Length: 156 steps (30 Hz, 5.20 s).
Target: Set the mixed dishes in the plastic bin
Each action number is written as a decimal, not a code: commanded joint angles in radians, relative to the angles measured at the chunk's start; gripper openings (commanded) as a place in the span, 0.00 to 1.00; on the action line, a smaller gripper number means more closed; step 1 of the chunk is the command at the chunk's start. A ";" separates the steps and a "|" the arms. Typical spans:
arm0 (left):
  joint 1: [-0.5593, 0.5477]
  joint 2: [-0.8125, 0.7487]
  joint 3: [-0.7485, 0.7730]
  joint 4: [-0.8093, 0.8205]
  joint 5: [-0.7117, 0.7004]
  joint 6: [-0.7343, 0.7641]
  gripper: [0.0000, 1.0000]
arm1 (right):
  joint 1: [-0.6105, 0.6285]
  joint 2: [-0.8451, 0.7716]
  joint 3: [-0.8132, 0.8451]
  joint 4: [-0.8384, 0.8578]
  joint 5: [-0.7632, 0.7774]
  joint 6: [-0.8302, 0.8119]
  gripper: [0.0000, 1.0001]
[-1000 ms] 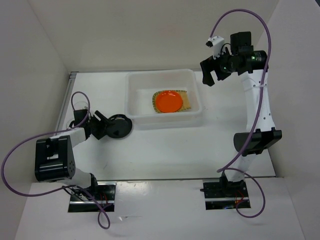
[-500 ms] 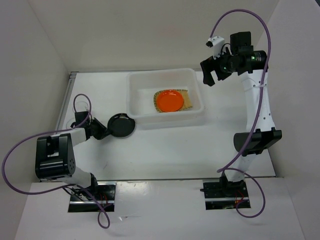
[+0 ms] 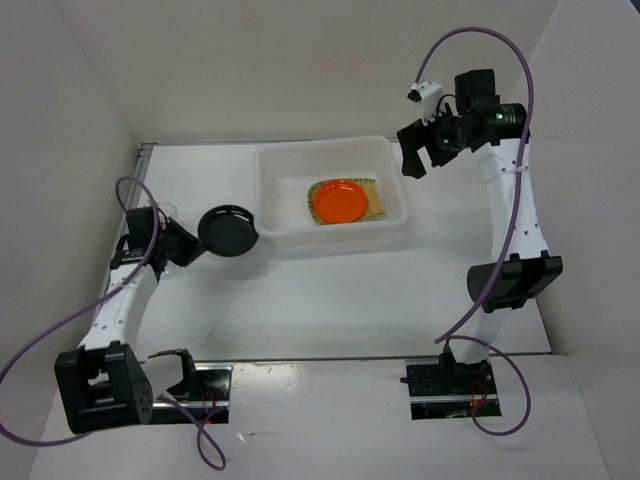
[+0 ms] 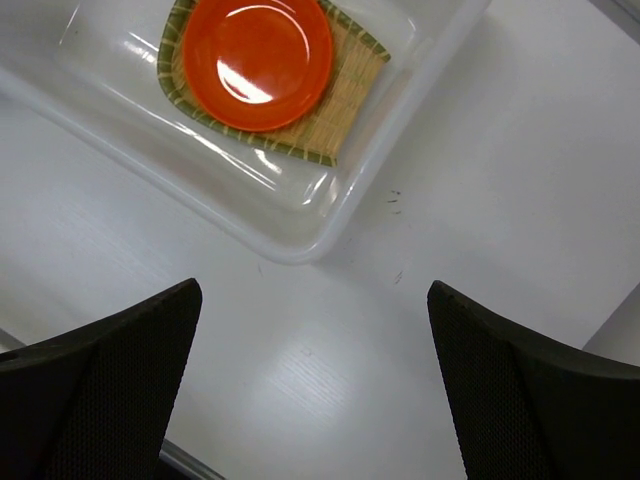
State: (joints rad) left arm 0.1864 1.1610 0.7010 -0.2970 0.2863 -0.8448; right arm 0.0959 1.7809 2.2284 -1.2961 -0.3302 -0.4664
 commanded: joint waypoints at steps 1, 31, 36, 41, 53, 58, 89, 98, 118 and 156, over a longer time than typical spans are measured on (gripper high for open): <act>0.001 -0.119 0.118 -0.160 -0.064 -0.068 0.00 | 0.010 -0.034 -0.033 0.001 -0.047 -0.006 0.98; -0.445 0.612 0.948 -0.062 0.069 -0.030 0.00 | -0.096 -0.193 -0.322 0.078 -0.113 -0.015 0.96; -0.510 0.803 1.055 -0.077 0.079 -0.030 0.00 | -0.119 -0.215 -0.334 0.089 -0.079 -0.035 0.96; -0.551 0.931 1.144 -0.100 0.077 -0.017 0.00 | -0.130 -0.215 -0.334 0.089 -0.079 -0.035 0.96; -0.564 1.069 1.155 -0.114 0.045 0.007 0.20 | -0.148 -0.215 -0.334 0.077 -0.049 -0.055 0.96; -0.573 1.079 1.204 -0.114 0.045 0.007 0.64 | -0.148 -0.206 -0.316 0.066 -0.069 -0.064 0.96; 0.057 0.123 0.562 -0.611 -0.291 0.276 0.90 | -0.157 -0.314 -0.915 0.227 -0.244 -0.054 0.96; 0.077 0.230 0.503 -0.545 -0.338 0.320 0.89 | -0.167 -0.339 -0.977 0.238 -0.253 -0.054 0.96; 0.077 0.491 0.574 -0.403 -0.460 0.426 0.86 | -0.167 -0.330 -0.977 0.238 -0.242 -0.054 0.95; 0.107 0.514 0.609 -0.383 -0.490 0.549 0.71 | -0.167 -0.310 -0.966 0.228 -0.196 -0.032 0.95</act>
State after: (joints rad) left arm 0.2790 1.6657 1.3460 -0.7097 -0.1883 -0.3138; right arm -0.0654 1.4815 1.2488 -1.0840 -0.5343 -0.5053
